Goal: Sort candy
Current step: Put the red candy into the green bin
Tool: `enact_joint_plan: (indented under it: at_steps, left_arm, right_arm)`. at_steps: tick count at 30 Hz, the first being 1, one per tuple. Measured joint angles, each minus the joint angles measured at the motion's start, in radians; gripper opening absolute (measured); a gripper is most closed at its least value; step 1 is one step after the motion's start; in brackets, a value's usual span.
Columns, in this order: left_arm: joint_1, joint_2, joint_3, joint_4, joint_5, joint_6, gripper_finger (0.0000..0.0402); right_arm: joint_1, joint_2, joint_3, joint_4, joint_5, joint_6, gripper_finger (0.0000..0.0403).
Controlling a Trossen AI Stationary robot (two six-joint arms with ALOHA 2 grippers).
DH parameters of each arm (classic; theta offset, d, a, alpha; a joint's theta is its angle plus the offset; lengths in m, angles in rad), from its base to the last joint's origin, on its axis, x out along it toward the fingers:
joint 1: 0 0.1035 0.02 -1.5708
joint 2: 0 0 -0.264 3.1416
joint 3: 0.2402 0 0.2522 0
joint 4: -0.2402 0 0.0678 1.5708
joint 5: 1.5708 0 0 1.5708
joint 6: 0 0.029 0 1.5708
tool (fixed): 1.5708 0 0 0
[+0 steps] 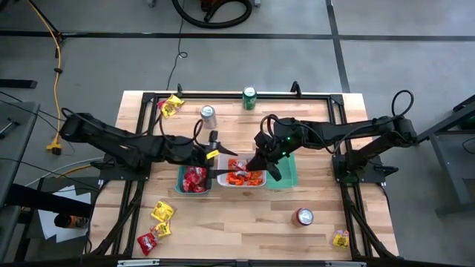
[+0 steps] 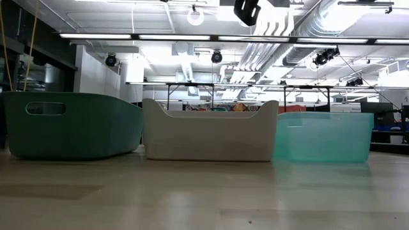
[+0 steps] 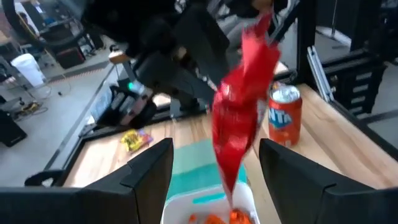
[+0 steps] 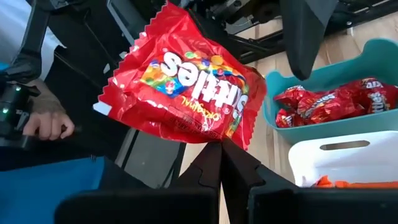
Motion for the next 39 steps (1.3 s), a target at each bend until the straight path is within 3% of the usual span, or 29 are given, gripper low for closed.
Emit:
enact_joint_plan:
  at_steps: [5, 12, 19, 23, 27, 33, 39]
  left_arm:
    - [0.000, 0.003, 0.000, 0.007, 0.037, 0.001, 0.0198]
    - [0.002, 0.003, 0.000, 0.007, 0.046, 0.002, 0.0021]
    - [0.002, -0.037, 0.000, -0.072, 0.036, -0.012, 0.0006]
    - [0.002, -0.134, 0.000, -0.279, -0.052, -0.022, 0.0004]
    - [0.002, -0.257, 0.000, -0.538, -0.127, -0.126, 0.0002]
    - [-0.004, -0.405, -0.032, -0.880, -0.142, -0.385, 0.0001]
    - [-0.045, -0.485, -0.201, -0.914, -0.138, -0.609, 0.0000]
  right_arm:
    - [0.000, 0.000, 0.000, 0.000, 0.007, 0.001, 0.0000]
    - [0.002, 0.000, 0.000, 0.000, 0.008, 0.003, 0.0007]
    - [0.001, -0.004, 0.000, -0.002, 0.046, 0.012, 0.0104]
    - [-0.016, -0.021, 0.000, -0.017, 0.044, -0.015, 0.0175]
    - [-0.038, -0.033, 0.000, -0.039, 0.062, -0.050, 0.0229]
    - [-0.070, -0.040, 0.000, -0.045, 0.075, -0.052, 0.0260]
    - [-0.092, -0.039, 0.000, -0.060, 0.075, -0.052, 0.0261]
